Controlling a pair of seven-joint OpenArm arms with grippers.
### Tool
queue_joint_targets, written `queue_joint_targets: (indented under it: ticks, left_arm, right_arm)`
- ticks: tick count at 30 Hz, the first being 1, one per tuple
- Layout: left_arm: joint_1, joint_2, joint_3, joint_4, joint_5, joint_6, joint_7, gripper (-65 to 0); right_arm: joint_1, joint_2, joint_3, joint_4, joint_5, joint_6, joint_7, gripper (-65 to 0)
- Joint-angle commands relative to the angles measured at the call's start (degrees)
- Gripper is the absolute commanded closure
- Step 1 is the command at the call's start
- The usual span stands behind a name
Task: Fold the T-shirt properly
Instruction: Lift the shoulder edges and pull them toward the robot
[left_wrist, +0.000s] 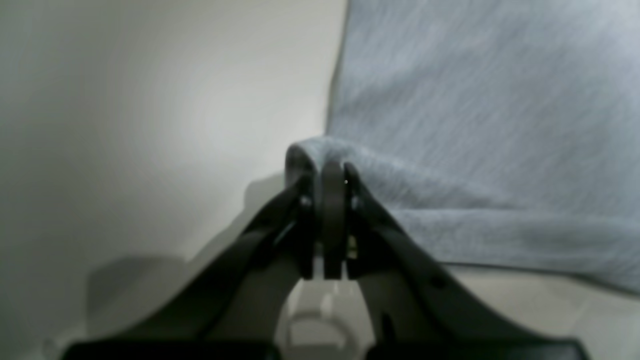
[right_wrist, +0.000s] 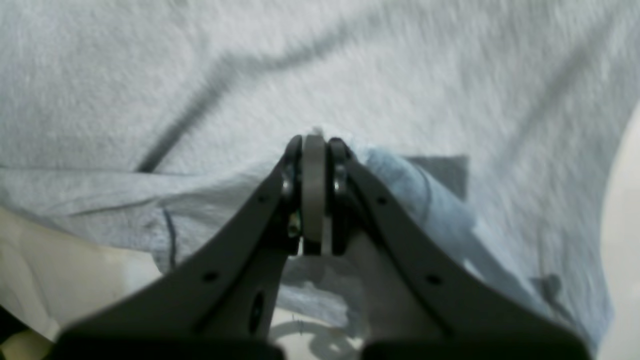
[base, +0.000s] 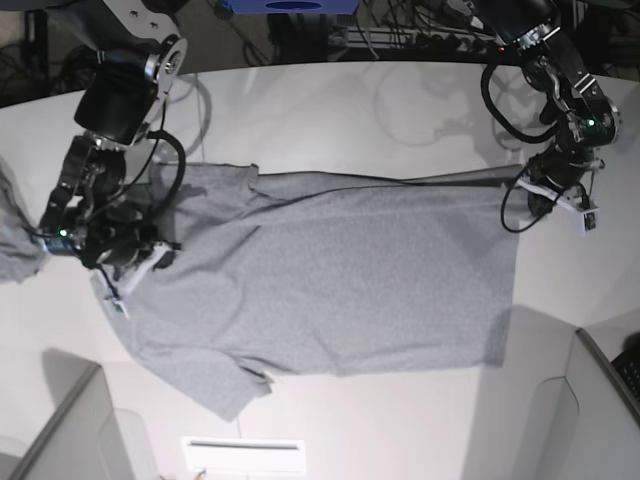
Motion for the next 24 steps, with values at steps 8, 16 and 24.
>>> queue_joint_targets:
  ticks: [8,16,24]
  left_arm:
    - [-3.52,-3.77,2.2,-0.91,-0.44,-0.17,-0.8,0.0]
    - [-7.91,-4.65,5.72,-7.24,6.16,-0.17,-1.24,0.0]
    - [-10.9,-4.82,6.24,-10.85,6.33,-0.17,-1.15,0.0]
  right_arm:
    - [4.1,1.07,-0.91,-1.58,1.01,-0.51,1.39,0.0]
    - [7.35,1.59,-1.26,-9.49,0.74,-1.48,5.52,0.0]
    - [8.67,2.56,-1.35,-15.47,0.74,-1.57,7.98,0.0]
